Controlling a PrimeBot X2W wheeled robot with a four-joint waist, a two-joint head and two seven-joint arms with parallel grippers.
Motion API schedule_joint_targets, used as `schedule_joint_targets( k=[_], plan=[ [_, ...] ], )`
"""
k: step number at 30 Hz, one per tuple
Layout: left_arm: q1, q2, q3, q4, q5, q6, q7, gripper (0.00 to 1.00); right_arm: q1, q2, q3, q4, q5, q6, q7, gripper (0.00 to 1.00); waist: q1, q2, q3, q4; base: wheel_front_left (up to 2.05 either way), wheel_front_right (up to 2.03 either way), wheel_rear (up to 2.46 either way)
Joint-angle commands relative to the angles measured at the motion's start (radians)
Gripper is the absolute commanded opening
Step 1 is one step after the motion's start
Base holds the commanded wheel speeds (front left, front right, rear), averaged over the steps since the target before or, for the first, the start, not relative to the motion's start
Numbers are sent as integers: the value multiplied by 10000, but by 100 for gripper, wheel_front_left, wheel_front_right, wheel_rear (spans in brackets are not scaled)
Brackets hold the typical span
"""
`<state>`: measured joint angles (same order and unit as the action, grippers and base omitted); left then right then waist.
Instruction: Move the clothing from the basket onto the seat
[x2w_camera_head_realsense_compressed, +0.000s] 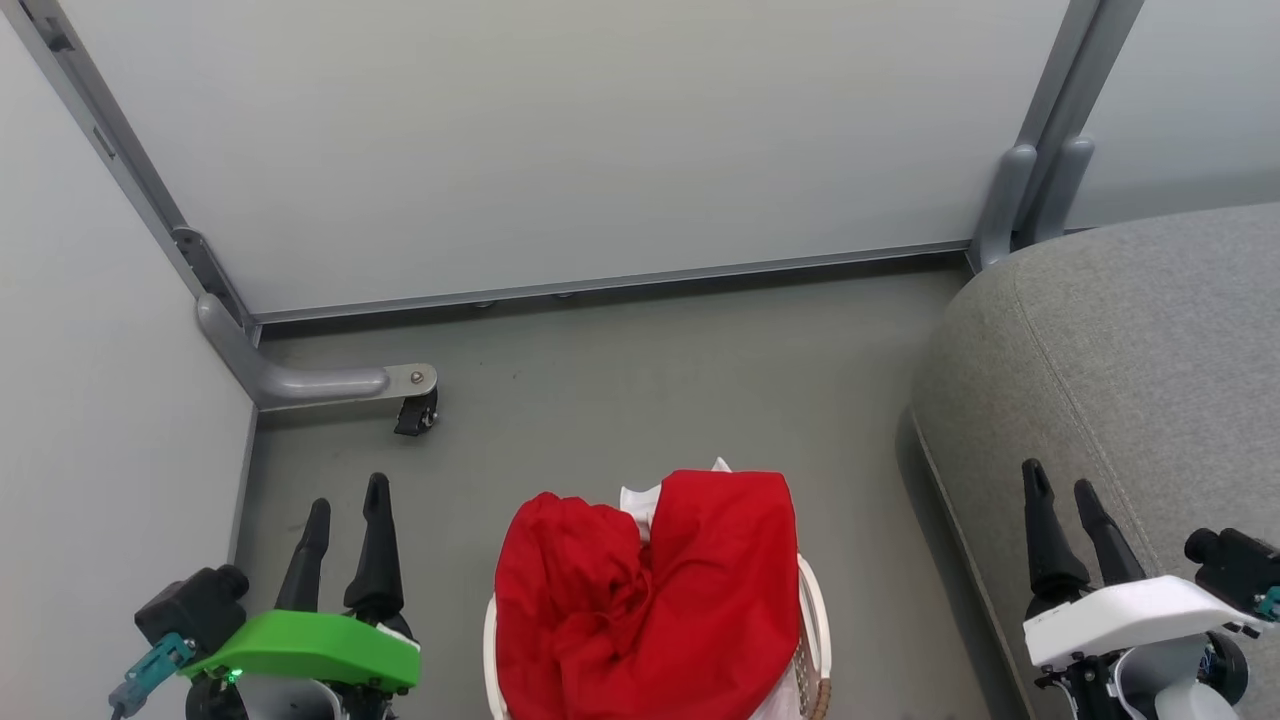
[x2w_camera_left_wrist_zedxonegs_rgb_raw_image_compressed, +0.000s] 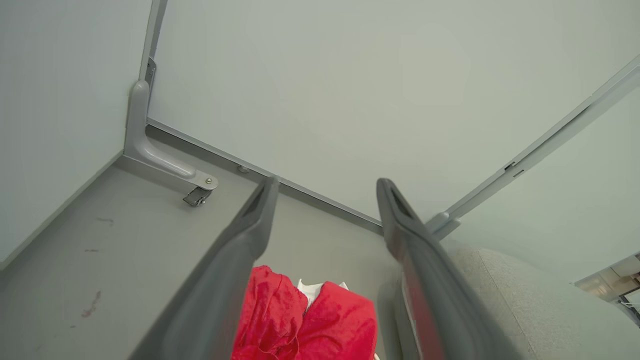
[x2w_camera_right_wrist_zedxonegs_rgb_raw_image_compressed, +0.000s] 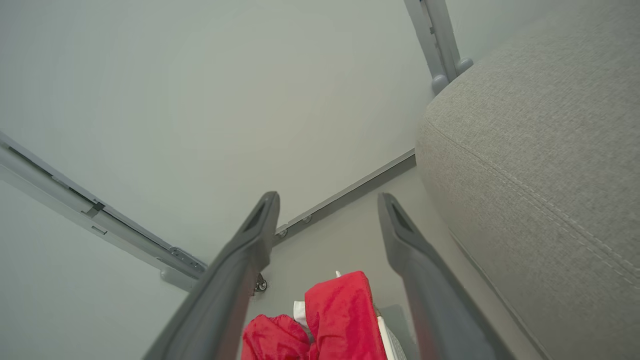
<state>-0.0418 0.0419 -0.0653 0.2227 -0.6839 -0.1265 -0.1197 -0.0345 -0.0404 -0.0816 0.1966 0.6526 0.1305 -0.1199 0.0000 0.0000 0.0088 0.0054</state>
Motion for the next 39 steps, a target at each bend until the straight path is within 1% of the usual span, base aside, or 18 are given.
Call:
schedule_joint_targets(
  k=[1,15,39],
  plan=[
    [24,64,-8,-32,310,14,-101,100,5,-61,53,-133,-391,3,-104,100,0,0,-2,1,0,0,0],
    [291,79,-55,372,1816,60,-501,100,269,-81,160,89,-2040,3,-501,100,0,0,-62,55,0,0,0],
    [366,99,-317,768,3662,41,-1032,100,457,-104,266,301,-4145,4,-1037,100,0,0,-29,140,0,0,0]
  ],
)
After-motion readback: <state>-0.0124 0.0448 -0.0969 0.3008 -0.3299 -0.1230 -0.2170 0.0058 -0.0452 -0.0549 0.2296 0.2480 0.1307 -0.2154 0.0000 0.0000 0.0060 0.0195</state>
